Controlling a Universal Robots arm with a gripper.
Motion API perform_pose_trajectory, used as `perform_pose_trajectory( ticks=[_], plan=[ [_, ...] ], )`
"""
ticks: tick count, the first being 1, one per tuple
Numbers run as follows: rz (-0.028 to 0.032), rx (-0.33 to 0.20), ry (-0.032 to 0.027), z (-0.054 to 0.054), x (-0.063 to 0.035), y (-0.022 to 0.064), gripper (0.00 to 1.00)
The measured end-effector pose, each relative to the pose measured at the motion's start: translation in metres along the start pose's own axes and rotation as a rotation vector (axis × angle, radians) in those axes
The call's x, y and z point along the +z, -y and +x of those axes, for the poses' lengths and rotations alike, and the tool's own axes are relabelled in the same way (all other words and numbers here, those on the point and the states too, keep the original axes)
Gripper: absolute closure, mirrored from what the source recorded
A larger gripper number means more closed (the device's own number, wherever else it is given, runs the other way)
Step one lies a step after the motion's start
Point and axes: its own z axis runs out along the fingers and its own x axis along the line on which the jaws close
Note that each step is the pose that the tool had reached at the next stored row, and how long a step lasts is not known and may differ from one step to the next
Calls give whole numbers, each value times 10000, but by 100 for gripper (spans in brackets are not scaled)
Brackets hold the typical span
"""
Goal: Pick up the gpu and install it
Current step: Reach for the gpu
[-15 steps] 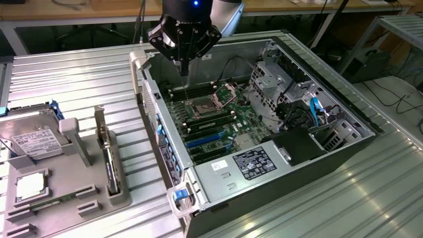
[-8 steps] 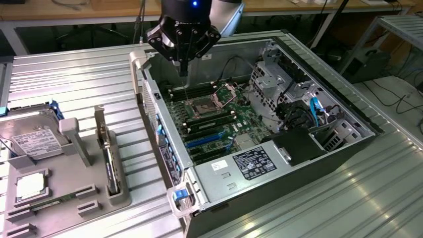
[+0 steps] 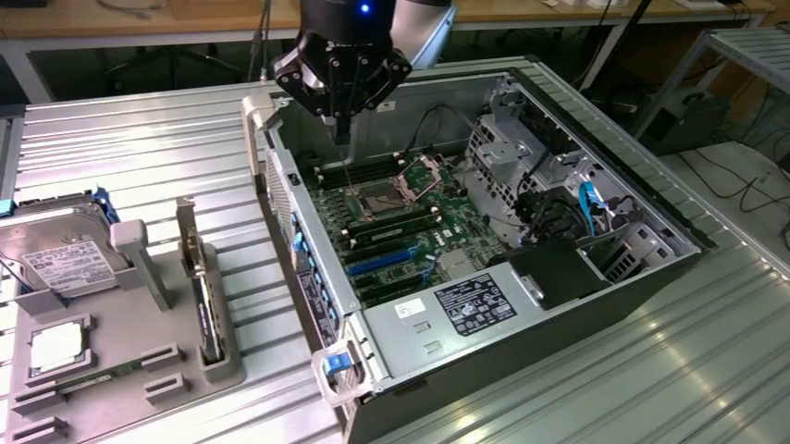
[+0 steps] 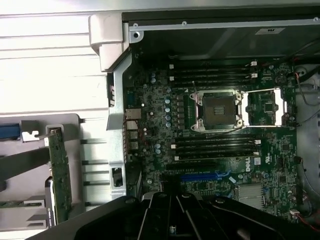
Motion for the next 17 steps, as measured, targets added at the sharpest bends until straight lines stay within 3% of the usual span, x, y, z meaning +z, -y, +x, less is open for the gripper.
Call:
perform_pose_trajectory(
  ticks=[9,17],
  plan=[
    [-10,-378,-11,48,-6,122,89],
    [-54,-405,-12,206,-15,240,89]
  ],
)
